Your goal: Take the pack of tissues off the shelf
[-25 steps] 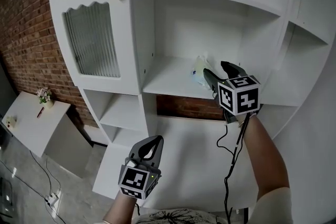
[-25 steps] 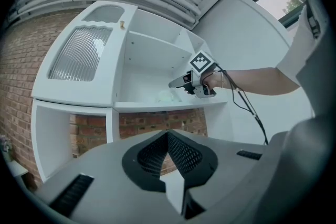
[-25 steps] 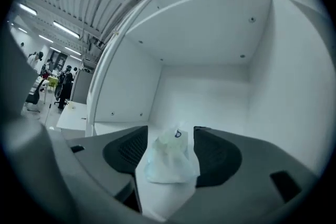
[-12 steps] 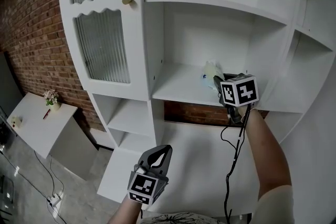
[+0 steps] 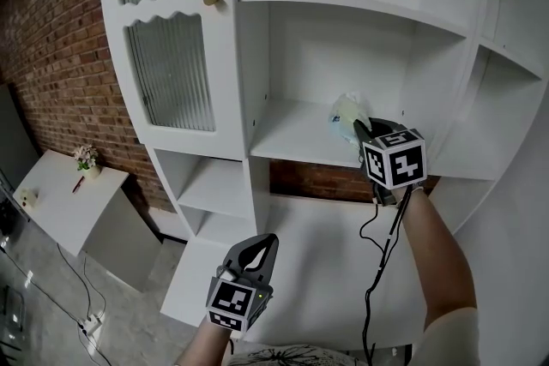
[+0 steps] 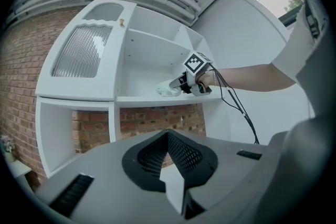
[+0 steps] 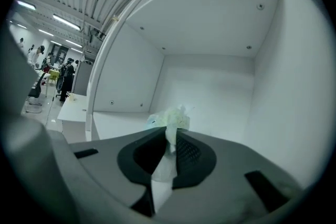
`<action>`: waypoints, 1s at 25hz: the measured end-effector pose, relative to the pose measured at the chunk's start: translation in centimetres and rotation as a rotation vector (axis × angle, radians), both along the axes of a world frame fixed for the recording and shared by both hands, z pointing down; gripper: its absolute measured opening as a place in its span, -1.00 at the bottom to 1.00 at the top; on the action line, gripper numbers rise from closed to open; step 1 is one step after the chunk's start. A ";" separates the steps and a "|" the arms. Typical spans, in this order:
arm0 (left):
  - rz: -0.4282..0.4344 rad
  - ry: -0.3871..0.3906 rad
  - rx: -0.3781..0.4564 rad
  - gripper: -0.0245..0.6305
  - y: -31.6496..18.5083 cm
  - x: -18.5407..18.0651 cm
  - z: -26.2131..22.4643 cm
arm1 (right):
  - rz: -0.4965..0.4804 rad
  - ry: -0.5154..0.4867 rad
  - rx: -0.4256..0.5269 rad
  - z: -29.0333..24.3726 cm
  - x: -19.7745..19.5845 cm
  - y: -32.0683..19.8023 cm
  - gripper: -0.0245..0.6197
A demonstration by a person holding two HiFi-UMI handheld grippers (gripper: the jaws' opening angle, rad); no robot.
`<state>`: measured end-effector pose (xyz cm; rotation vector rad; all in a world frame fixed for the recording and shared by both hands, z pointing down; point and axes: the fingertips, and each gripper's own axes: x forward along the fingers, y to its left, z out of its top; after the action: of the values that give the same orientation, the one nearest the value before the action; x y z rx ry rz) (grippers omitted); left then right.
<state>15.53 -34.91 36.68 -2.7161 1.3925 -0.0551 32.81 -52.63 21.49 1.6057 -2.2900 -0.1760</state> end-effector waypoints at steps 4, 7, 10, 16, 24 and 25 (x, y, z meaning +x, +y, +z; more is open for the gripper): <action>0.001 0.009 0.001 -0.88 0.5 0.2 -0.1 | -0.034 0.001 0.047 -0.5 -1.2 3.7 -0.84; 0.009 0.015 0.000 -0.88 1.3 0.5 -0.2 | -0.070 0.003 0.073 0.2 -2.4 7.0 -0.84; 0.015 0.017 -0.007 -0.88 2.0 0.7 0.0 | -0.102 -0.017 0.095 1.3 -3.3 10.3 -0.84; 0.018 0.025 -0.036 -0.88 3.3 1.2 1.2 | -0.077 -0.035 0.113 6.3 -3.2 14.7 -0.84; 0.031 0.012 -0.078 -0.88 5.2 2.0 3.5 | -0.016 -0.073 0.039 16.5 -1.5 19.8 -0.84; 0.028 0.014 -0.080 -0.88 5.4 2.0 3.8 | -0.011 -0.085 0.029 17.7 -1.3 20.4 -0.84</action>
<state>17.50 -29.55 40.49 -2.8056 1.3845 -0.0925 31.56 -32.19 39.23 1.6451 -2.3706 -0.1465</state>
